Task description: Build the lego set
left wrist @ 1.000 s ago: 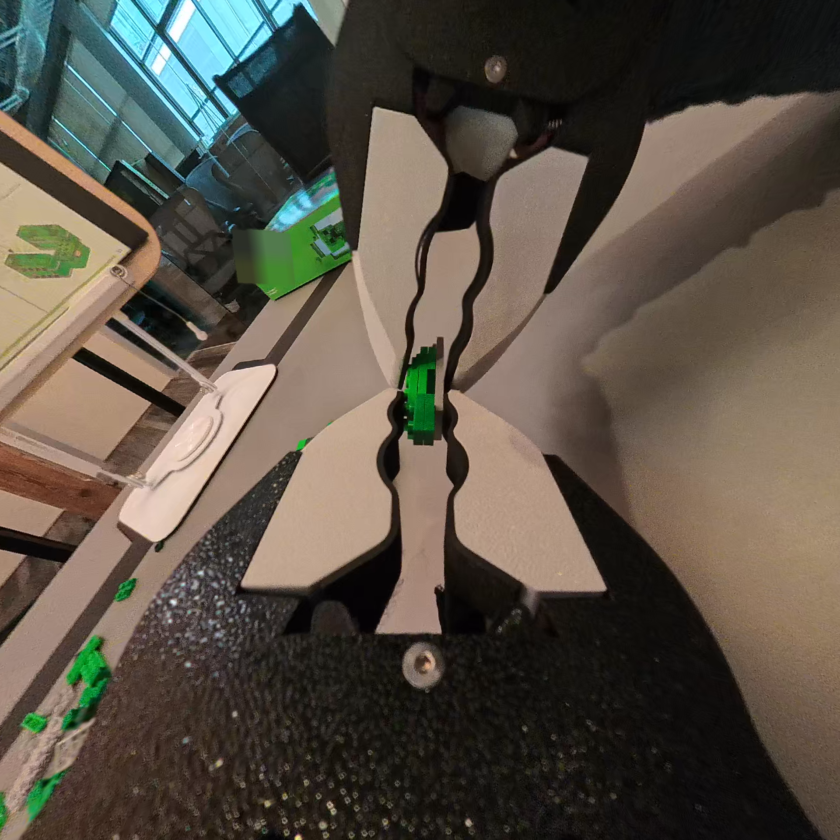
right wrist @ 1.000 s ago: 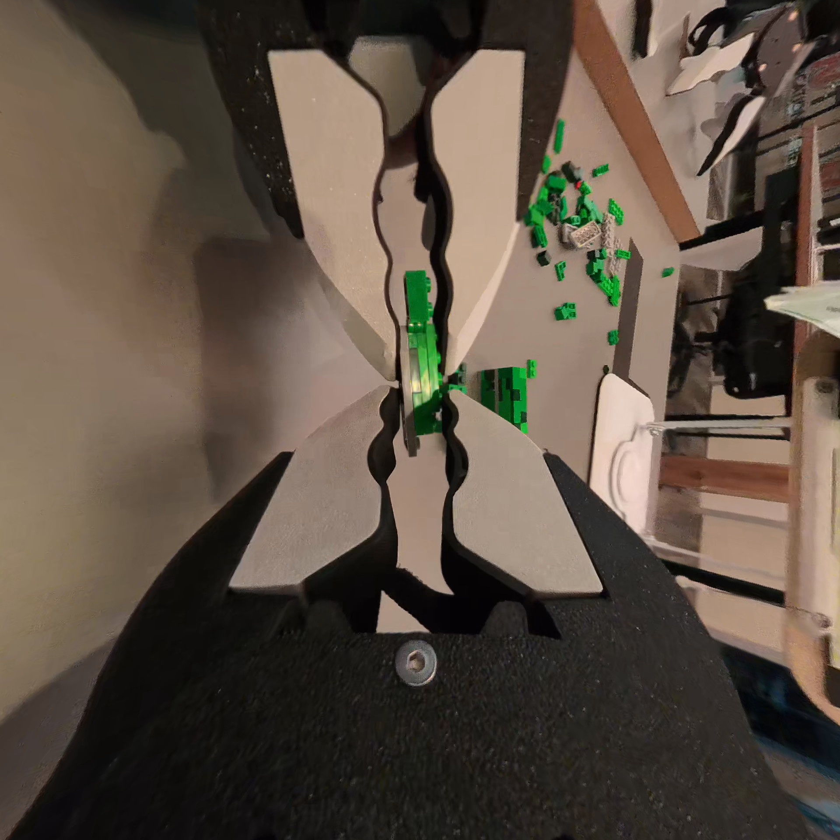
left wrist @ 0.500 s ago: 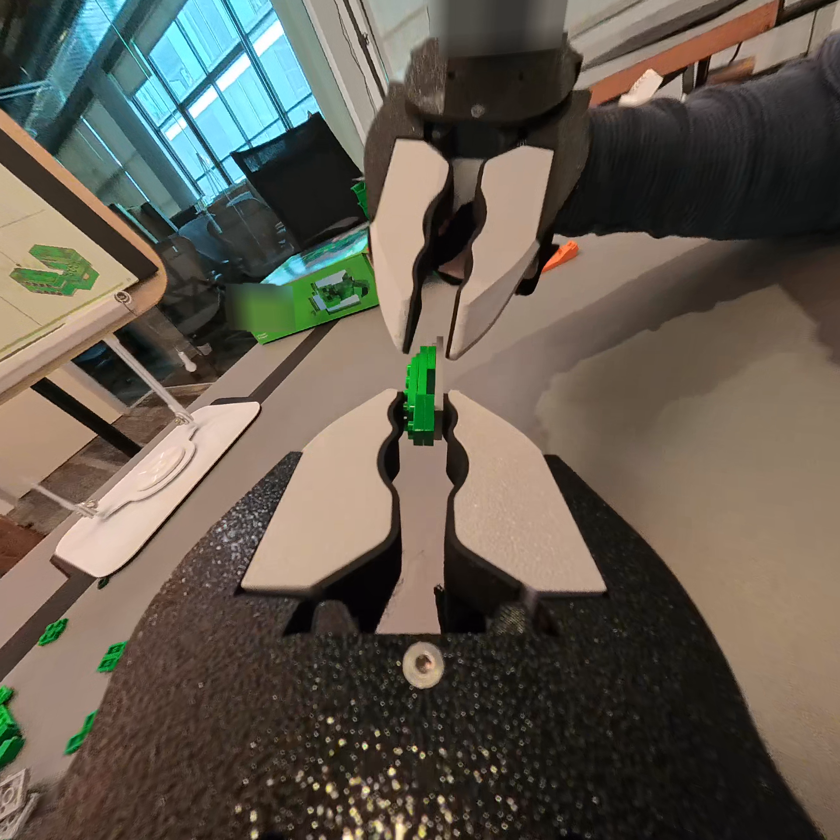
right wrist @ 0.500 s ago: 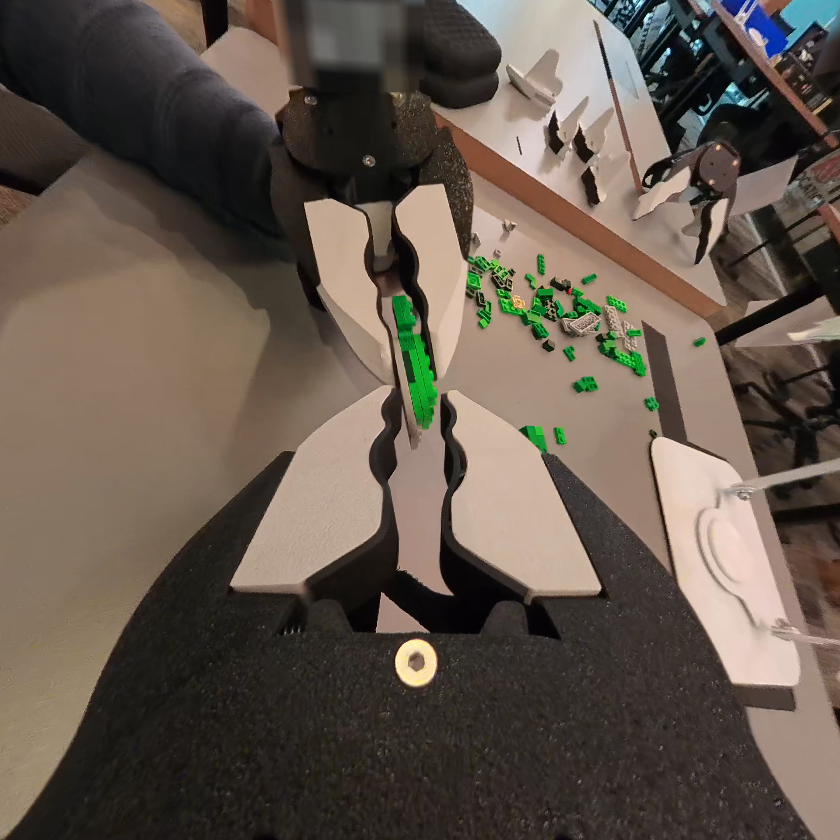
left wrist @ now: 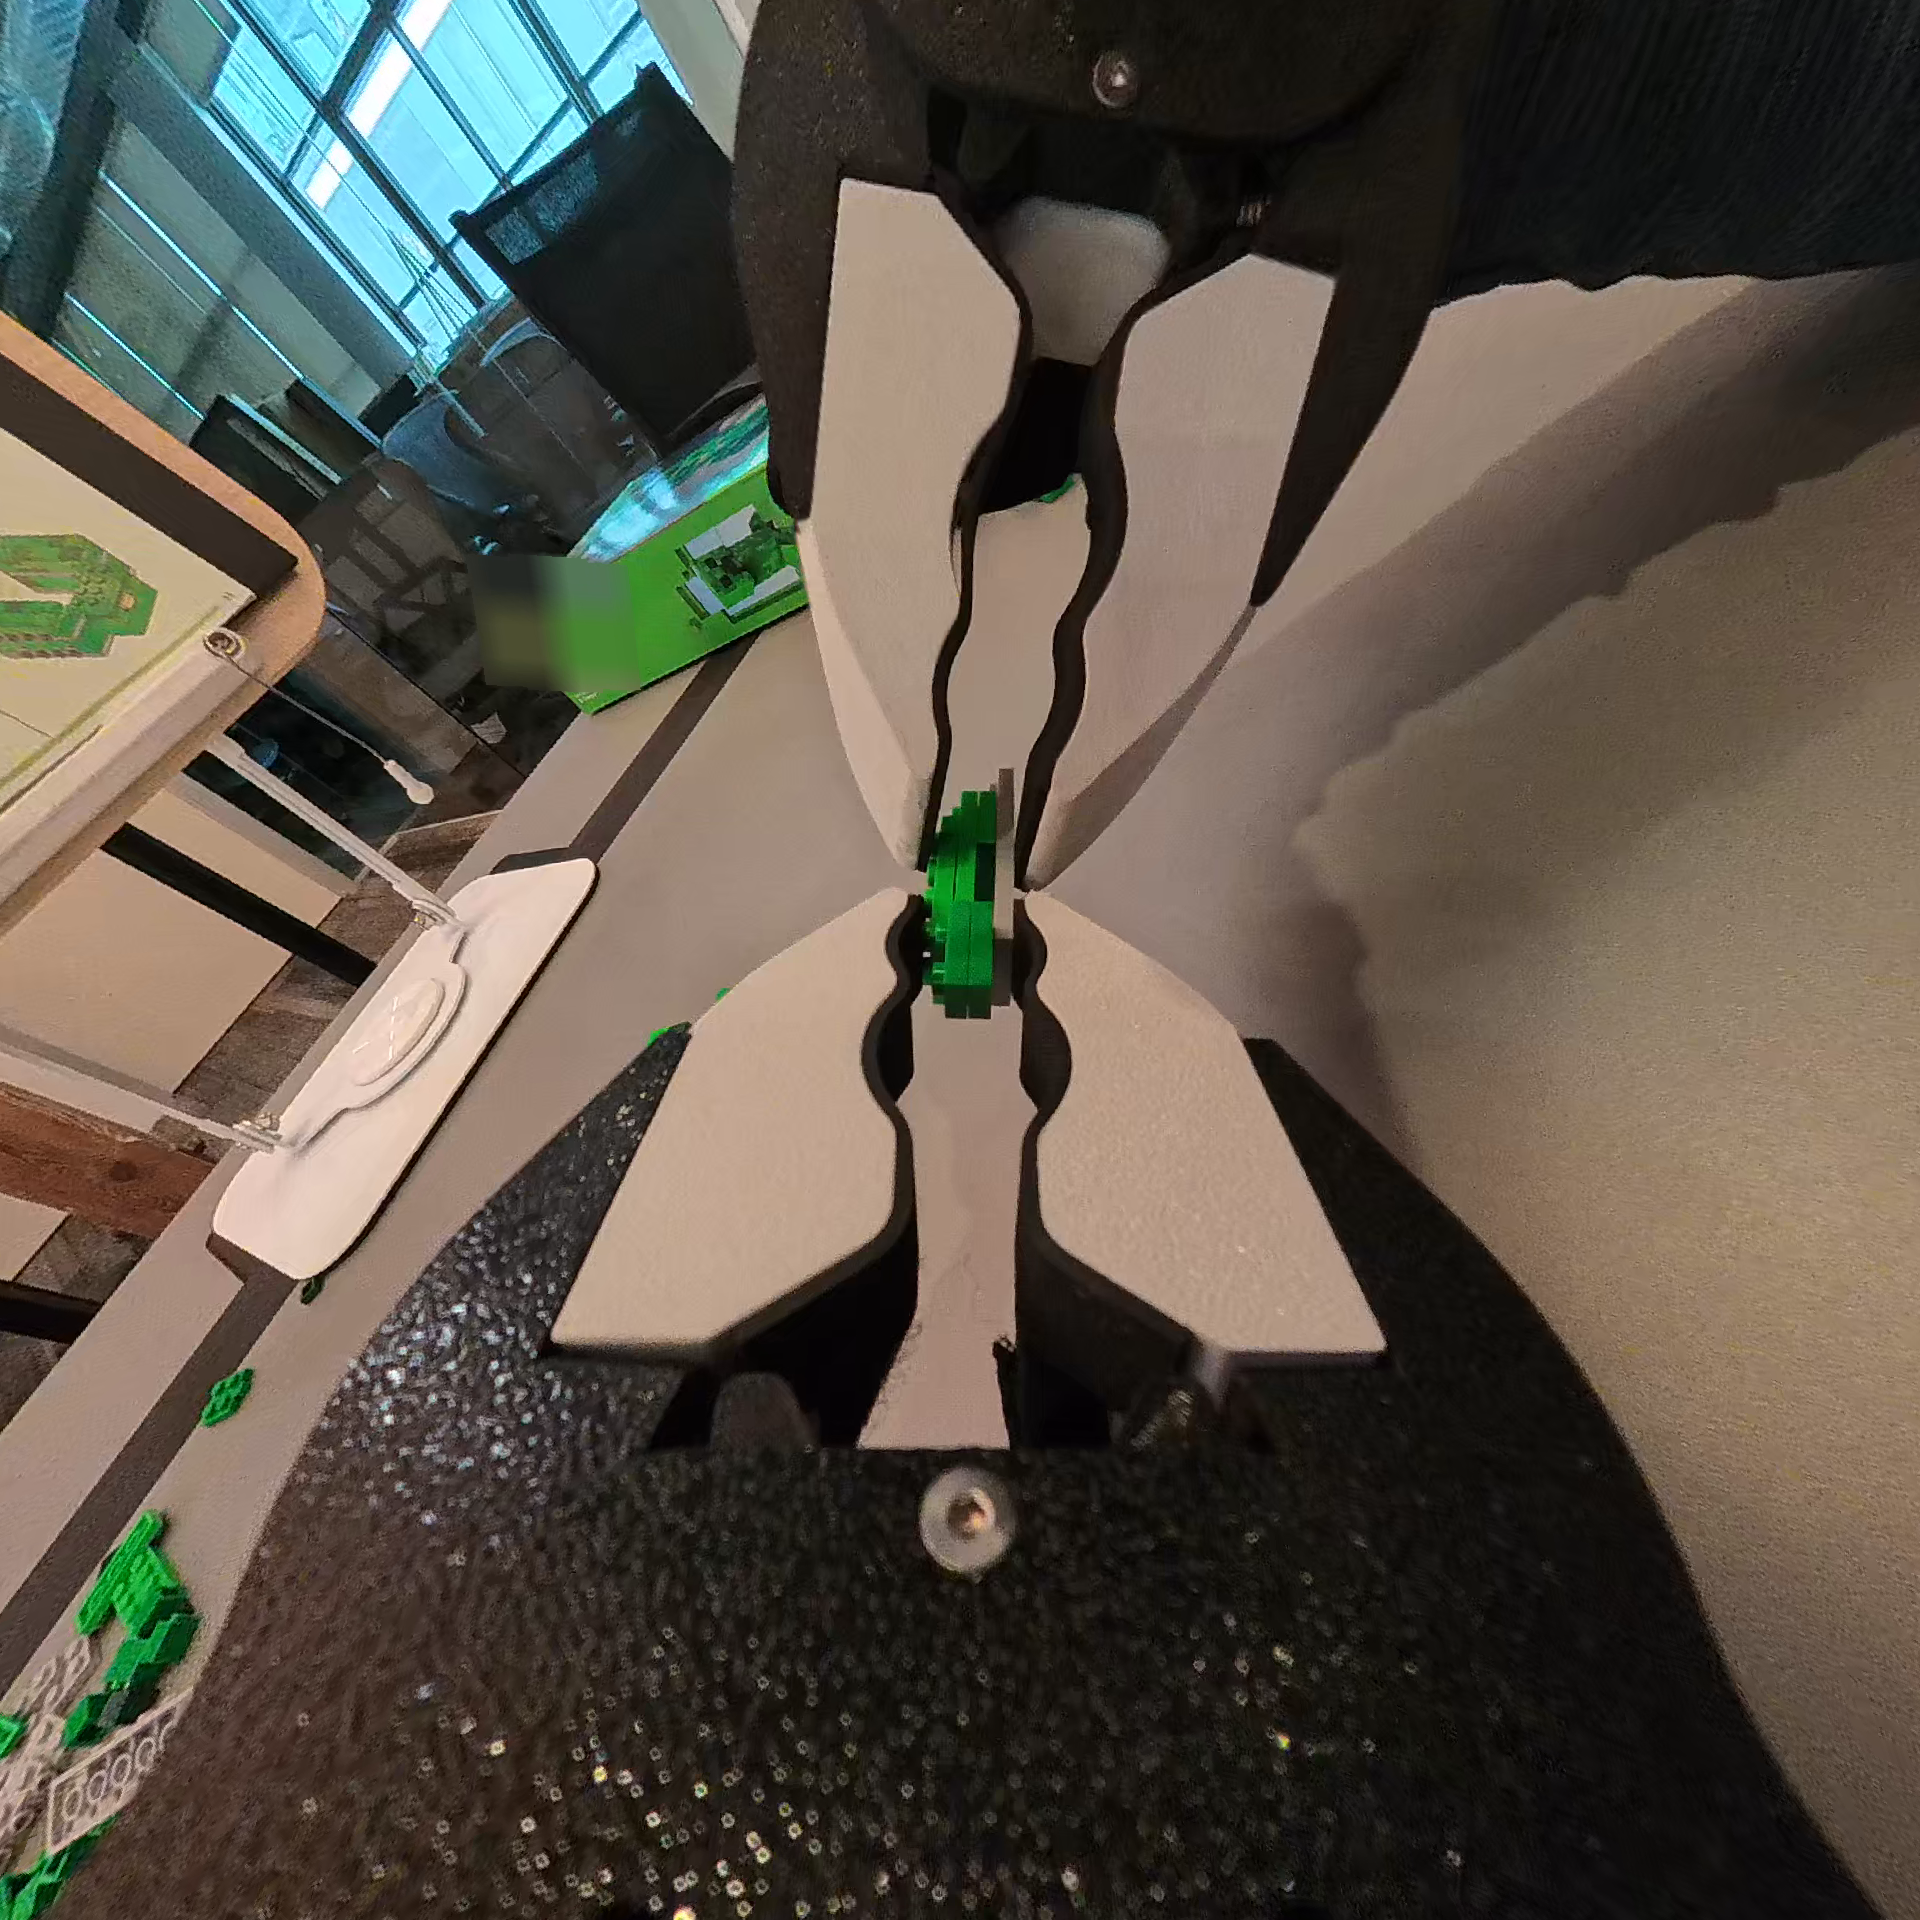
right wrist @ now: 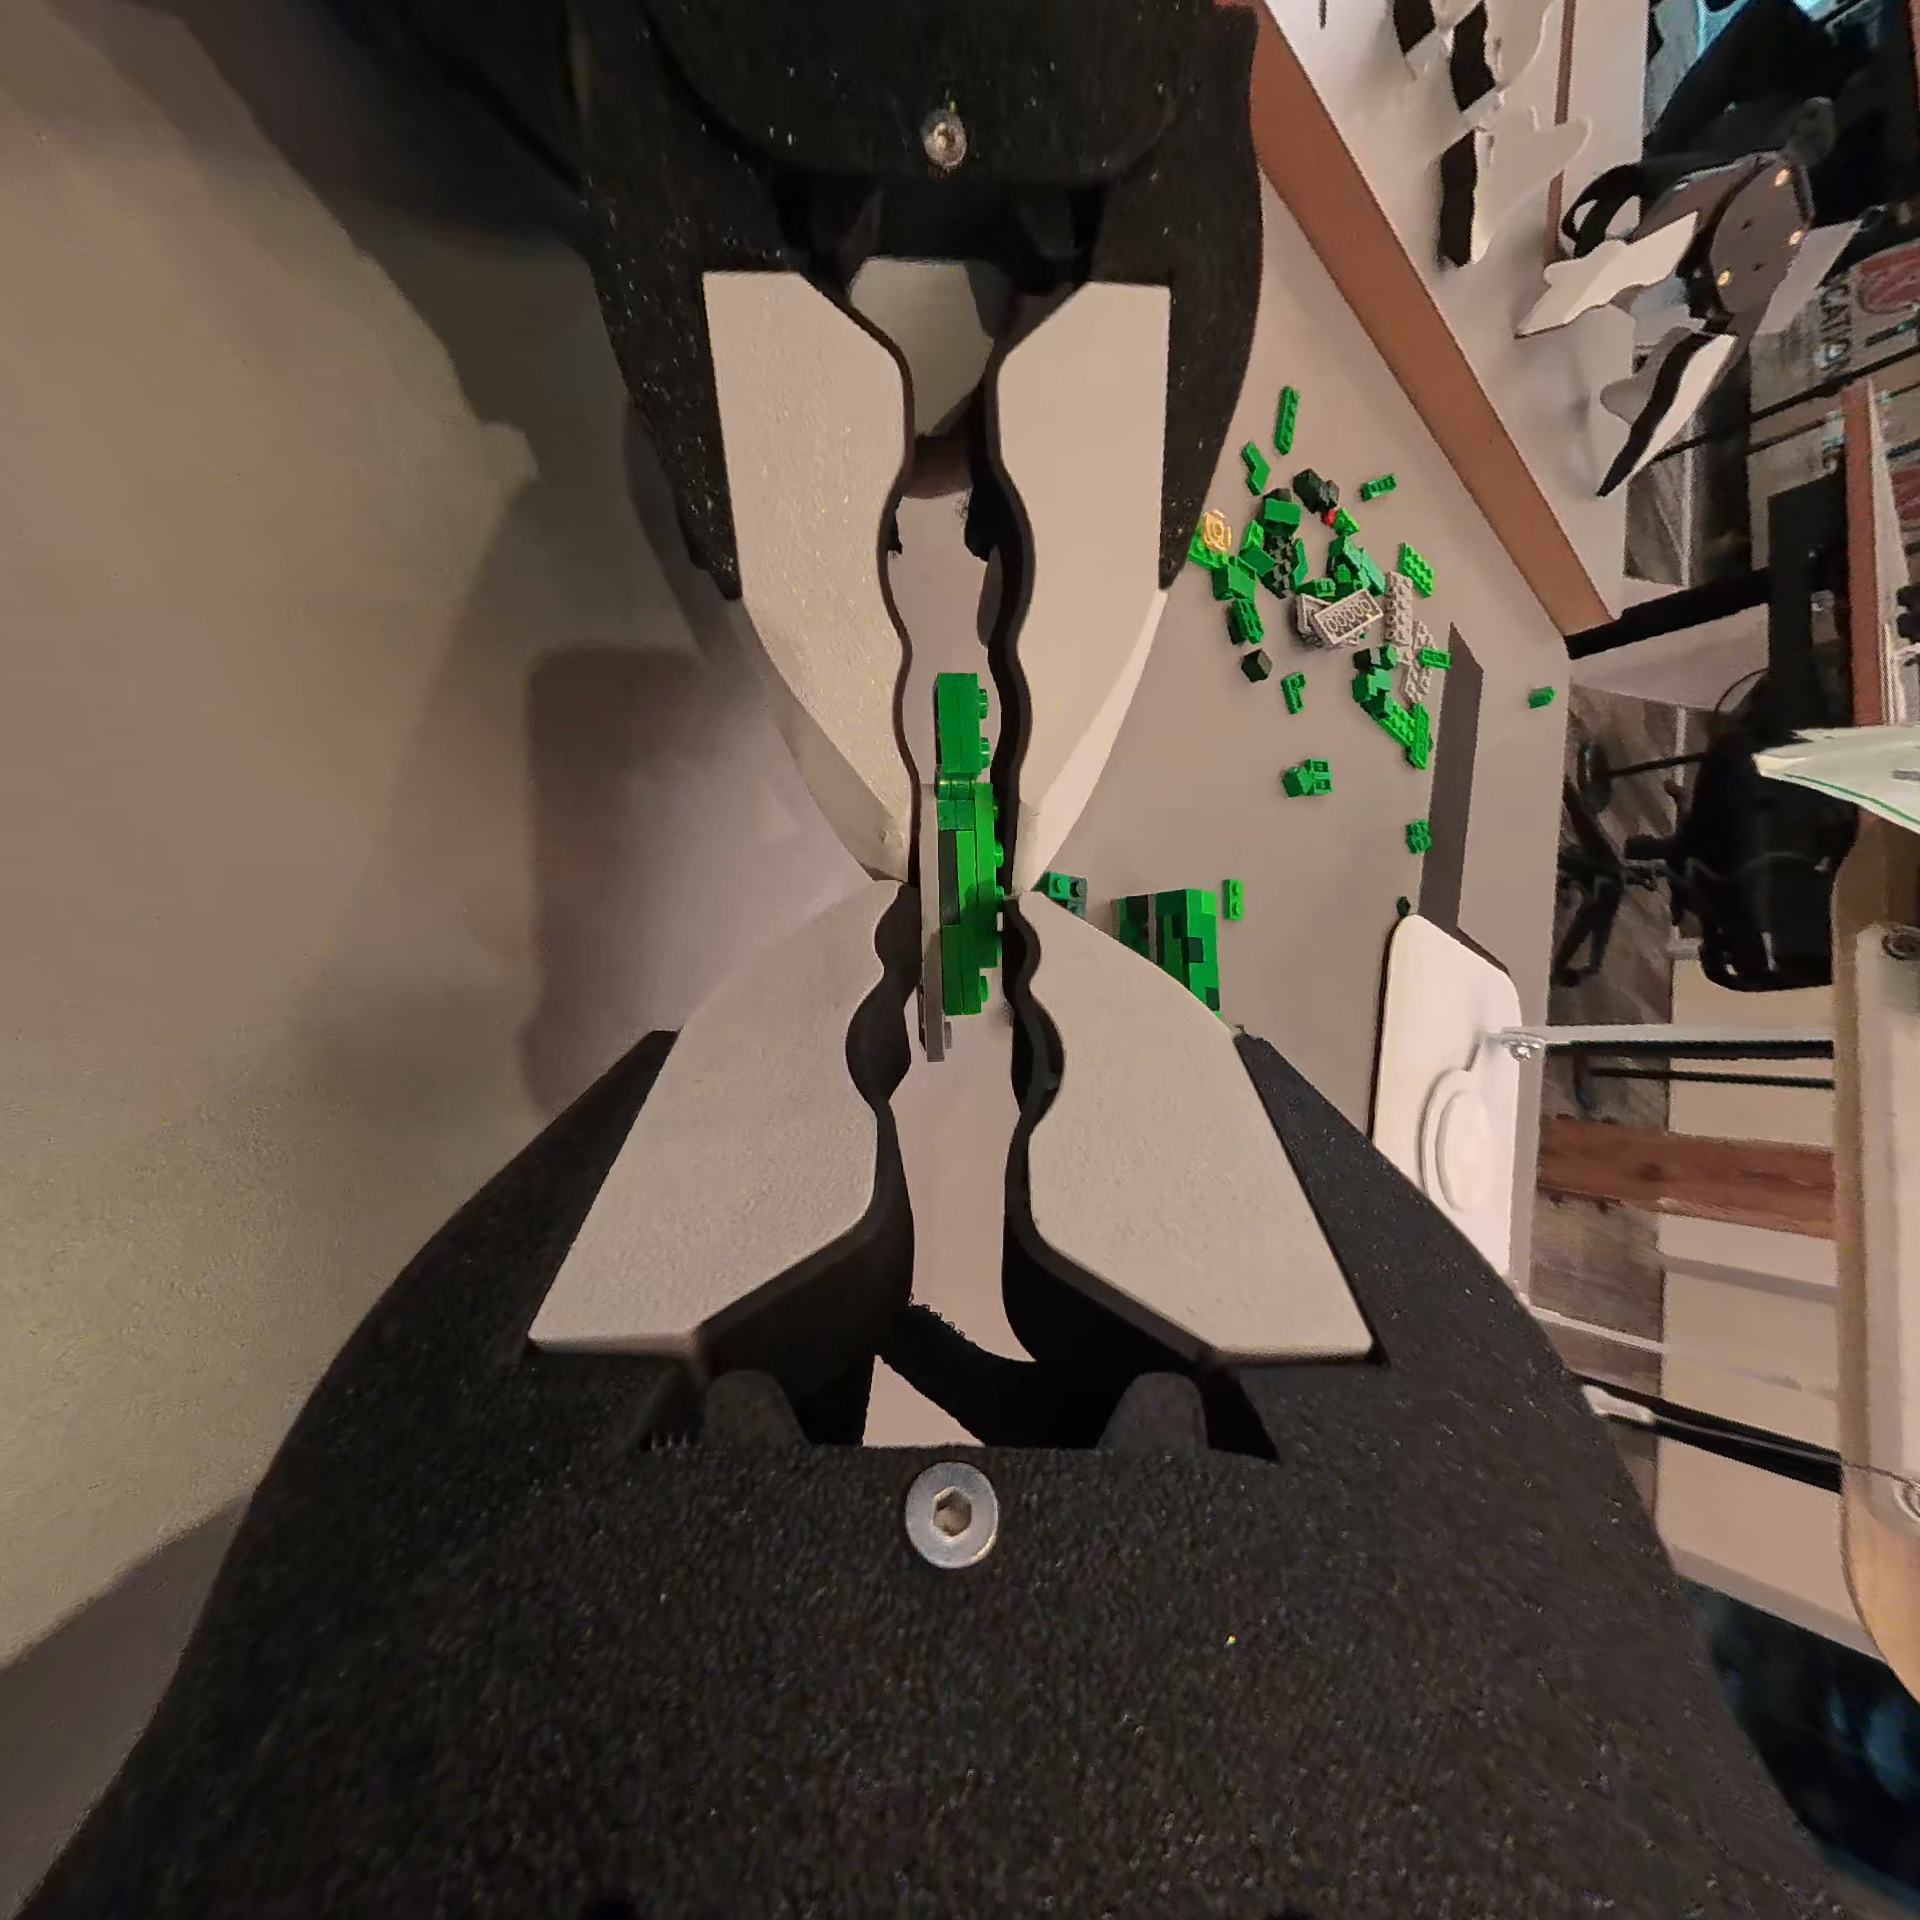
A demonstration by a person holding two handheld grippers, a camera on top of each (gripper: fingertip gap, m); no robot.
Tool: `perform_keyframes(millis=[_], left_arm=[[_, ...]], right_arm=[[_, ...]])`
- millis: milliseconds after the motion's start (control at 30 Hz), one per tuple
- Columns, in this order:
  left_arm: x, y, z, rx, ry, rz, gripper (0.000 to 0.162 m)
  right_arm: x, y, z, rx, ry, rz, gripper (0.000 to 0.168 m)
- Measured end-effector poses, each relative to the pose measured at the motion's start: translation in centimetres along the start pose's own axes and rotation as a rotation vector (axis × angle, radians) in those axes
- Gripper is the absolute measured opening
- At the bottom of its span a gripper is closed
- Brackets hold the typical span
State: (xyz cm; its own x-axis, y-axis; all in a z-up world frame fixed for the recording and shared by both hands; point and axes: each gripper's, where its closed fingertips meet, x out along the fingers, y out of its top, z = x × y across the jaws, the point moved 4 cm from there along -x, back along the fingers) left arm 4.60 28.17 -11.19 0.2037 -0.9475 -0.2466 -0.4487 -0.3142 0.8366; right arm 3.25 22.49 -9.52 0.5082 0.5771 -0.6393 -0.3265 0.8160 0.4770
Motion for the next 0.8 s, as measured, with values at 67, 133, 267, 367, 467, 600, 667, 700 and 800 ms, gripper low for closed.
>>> perform_keyframes(millis=[67, 133, 267, 367, 467, 600, 667, 700, 800], left_arm=[[0.1, -0.1, 0.0, -0.005, -0.001, -0.01, 0.015], [0.1, -0.2, -0.1, -0.006, 0.004, -0.015, 0.015], [-0.1, -0.2, -0.4, -0.02, 0.018, -0.01, 0.015], [-0.1, -0.2, -0.4, -0.011, 0.025, -0.016, 0.015], [0.0, -0.4, -0.3, -0.001, 0.024, -0.027, 0.015], [-0.1, -0.4, -0.8, -0.017, 0.05, -0.006, 0.015], [-0.6, 0.1, -1.4, -0.052, 0.078, 0.055, 0.015], [-0.9, 0.2, -1.6, -0.075, 0.087, 0.079, 0.015], [-1.6, 0.8, -2.2, -0.126, 0.099, 0.163, 0.015]], right_arm=[[0.1, -0.1, -0.1, -0.021, -0.009, -0.019, 0.014], [0.2, -0.1, 0.0, -0.035, -0.021, -0.033, 0.014], [0.3, 0.2, 0.3, -0.05, -0.055, -0.042, 0.013], [0.3, 0.1, 0.2, -0.067, -0.063, -0.048, 0.013], [0.4, 0.0, 0.1, -0.091, -0.064, -0.059, 0.012], [0.5, 0.0, 0.7, -0.006, -0.074, 0.021, 0.013], [0.0, 0.5, 1.4, 0.082, -0.101, 0.153, 0.015], [-0.1, 0.6, 1.6, 0.142, -0.09, 0.211, 0.028], [-0.1, -0.4, 2.1, 0.265, -0.036, 0.237, 0.045]])
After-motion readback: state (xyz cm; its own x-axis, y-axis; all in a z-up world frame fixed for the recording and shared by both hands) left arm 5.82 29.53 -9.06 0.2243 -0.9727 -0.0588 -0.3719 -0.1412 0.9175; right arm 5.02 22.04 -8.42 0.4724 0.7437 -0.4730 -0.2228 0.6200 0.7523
